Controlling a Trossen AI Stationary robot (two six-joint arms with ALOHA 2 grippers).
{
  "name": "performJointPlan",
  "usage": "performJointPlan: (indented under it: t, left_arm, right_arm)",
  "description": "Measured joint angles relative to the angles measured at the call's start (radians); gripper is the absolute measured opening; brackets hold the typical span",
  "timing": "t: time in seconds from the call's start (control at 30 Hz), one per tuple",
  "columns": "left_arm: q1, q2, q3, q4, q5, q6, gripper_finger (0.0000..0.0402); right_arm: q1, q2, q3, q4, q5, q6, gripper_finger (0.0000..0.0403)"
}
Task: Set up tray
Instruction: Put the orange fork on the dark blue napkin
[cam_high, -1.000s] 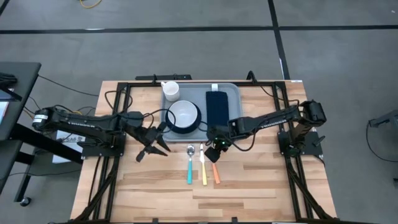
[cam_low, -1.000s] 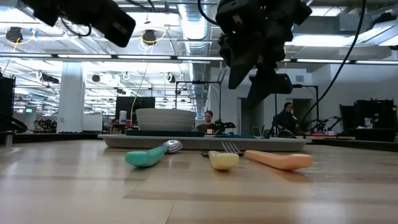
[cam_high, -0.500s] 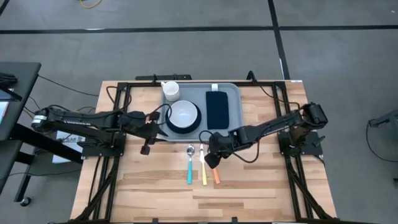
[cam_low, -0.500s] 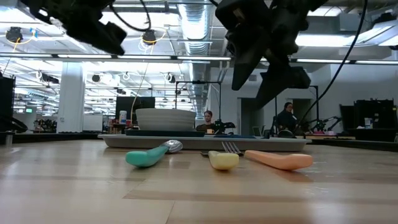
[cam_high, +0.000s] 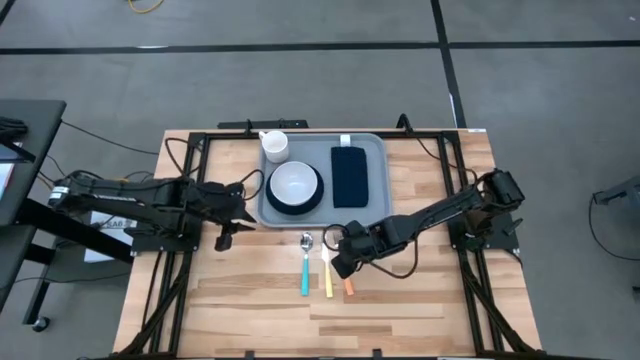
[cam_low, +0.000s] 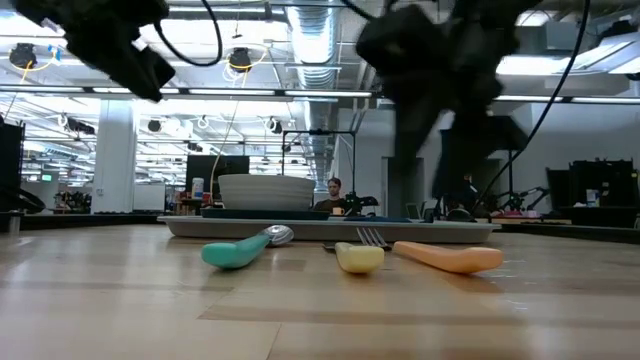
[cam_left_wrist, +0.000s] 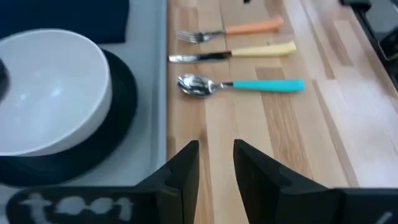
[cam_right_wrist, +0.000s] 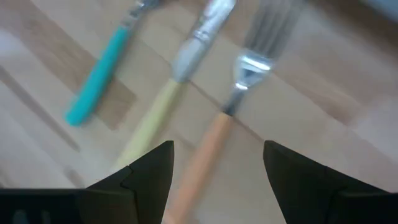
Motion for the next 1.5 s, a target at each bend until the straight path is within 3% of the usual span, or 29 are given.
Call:
performJointPlan:
  t: [0.2, 0.47, 0.77, 1.5]
  left_arm:
    - [-0.02, 0.003, 0.0, -0.013, 0.0, 0.01, 0.0087]
    - [-0.025, 0.005, 0.0, -0.014, 0.001, 0.023, 0.0087]
    - [-0.025, 0.005, 0.0, -0.019, -0.003, 0.028, 0.0087]
    - [-0.025, 0.005, 0.0, -0.019, -0.004, 0.028, 0.0087]
  right_arm:
    - [-0.038, 0.103, 0.05, 0.003, -0.12, -0.029, 0.024]
    - [-0.075, 0.184, 0.149, -0.033, -0.175, -0.079, 0.024]
    - [-0.079, 0.244, 0.225, -0.228, -0.174, -0.091, 0.024]
    - [-0.079, 0.267, 0.221, -0.179, -0.125, -0.057, 0.024]
